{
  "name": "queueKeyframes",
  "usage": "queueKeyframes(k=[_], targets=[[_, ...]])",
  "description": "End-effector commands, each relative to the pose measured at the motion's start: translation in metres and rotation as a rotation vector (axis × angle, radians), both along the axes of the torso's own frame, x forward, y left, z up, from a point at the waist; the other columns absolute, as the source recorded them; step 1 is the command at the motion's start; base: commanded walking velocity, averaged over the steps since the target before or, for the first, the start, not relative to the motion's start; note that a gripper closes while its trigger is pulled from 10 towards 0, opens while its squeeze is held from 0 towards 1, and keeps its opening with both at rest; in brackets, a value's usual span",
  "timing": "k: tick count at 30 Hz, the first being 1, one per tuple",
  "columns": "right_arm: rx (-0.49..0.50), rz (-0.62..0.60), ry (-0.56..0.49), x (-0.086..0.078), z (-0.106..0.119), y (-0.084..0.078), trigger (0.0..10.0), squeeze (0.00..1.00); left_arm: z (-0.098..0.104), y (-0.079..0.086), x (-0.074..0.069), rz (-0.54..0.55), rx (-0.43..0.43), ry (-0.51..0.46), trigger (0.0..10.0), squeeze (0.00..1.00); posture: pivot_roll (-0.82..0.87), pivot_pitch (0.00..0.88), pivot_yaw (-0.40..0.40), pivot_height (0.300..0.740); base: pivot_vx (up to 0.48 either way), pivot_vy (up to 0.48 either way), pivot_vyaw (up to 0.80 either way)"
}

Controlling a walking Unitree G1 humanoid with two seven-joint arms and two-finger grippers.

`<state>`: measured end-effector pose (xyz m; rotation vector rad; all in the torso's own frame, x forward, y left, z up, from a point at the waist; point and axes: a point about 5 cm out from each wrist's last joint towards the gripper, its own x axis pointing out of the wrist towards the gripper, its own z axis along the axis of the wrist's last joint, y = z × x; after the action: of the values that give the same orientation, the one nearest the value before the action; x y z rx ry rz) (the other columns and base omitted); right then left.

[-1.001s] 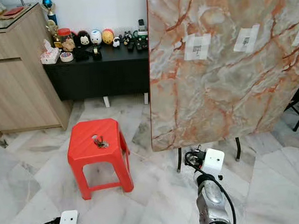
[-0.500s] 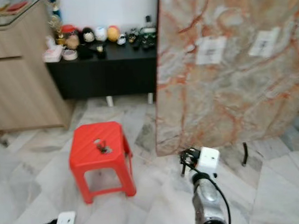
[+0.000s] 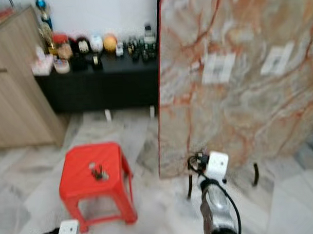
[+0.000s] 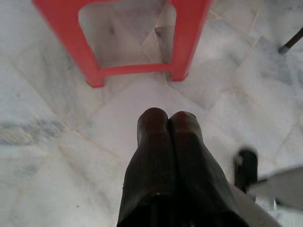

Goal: Hang keys on a hook

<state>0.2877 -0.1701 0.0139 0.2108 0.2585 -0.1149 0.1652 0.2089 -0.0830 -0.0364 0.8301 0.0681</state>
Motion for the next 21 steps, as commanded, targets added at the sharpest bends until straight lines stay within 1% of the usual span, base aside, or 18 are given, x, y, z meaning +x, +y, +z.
queueKeyframes(k=[1,14,18,21], targets=[[-0.014,-0.036,-0.006,0.0006,0.0022,-0.0127,10.0,0.00,-0.0037,-0.0070,-0.0049,-0.006,-0.013,0.022,10.0,0.00,-0.02,0.000,-0.033,0.740,0.311,0.000,0.00],[-0.007,-0.049,-0.012,0.0024,0.0039,-0.0129,10.0,0.00,-0.0038,-0.0059,-0.0057,0.002,-0.011,0.021,10.0,0.00,-0.01,0.000,-0.033,0.740,0.302,0.000,0.00],[-0.015,-0.059,-0.022,0.0028,0.0055,-0.0137,10.0,0.00,-0.0037,-0.0057,-0.0058,0.005,-0.012,0.019,10.0,0.00,-0.01,0.000,-0.033,0.740,0.000,0.000,0.00],[-0.043,-0.082,-0.046,0.0037,0.0099,-0.0165,10.0,0.00,-0.0039,-0.0054,-0.0063,0.006,-0.011,0.021,10.0,0.00,-0.01,0.000,-0.033,0.740,0.000,0.000,0.00]])
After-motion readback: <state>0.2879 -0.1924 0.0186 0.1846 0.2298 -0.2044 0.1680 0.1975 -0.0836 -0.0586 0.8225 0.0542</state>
